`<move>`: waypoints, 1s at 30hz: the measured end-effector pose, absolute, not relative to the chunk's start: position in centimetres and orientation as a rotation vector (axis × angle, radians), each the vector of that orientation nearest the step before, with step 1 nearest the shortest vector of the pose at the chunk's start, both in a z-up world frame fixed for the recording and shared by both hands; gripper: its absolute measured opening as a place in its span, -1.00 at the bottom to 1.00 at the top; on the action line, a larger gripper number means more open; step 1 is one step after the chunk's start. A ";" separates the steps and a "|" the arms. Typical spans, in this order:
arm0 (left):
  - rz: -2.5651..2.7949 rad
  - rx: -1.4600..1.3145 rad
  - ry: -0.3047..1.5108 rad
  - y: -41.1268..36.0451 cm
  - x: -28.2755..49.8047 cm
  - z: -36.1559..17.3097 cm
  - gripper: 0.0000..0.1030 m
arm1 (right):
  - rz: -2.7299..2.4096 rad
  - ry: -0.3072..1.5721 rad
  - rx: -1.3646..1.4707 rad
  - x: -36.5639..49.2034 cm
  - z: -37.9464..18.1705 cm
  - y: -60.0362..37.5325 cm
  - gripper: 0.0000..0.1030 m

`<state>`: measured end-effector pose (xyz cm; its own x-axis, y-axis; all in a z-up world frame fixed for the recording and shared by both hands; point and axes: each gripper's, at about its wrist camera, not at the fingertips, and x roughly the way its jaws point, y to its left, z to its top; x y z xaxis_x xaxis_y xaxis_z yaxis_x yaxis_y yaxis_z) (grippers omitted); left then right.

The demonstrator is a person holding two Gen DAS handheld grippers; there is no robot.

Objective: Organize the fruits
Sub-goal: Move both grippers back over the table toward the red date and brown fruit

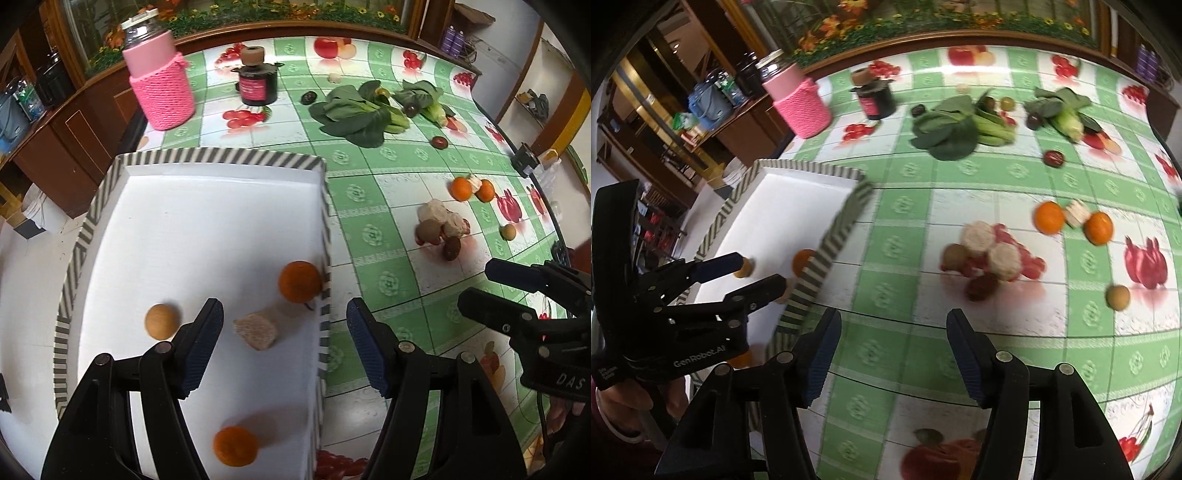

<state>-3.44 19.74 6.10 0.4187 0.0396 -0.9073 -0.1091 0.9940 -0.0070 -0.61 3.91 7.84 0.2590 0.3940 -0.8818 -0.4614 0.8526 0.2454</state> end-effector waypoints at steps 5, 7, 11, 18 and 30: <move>0.073 -0.063 1.147 18.6 -2.9 5.6 0.33 | 0.527 1.192 -0.044 0.2 6.8 1.8 0.19; 0.063 -0.057 1.152 18.1 -2.7 5.4 0.33 | 0.506 1.197 -0.029 0.6 6.3 0.9 0.19; 0.045 -0.052 1.155 17.4 -2.4 5.3 0.33 | 0.481 1.196 -0.017 1.4 5.4 -0.1 0.19; 0.026 -0.045 1.168 16.5 -1.6 4.7 0.33 | 0.473 1.197 -0.033 3.3 3.8 0.1 0.03; -0.004 -0.012 1.165 14.9 -0.1 3.9 0.35 | 0.528 1.169 -0.165 4.5 2.8 1.5 -0.43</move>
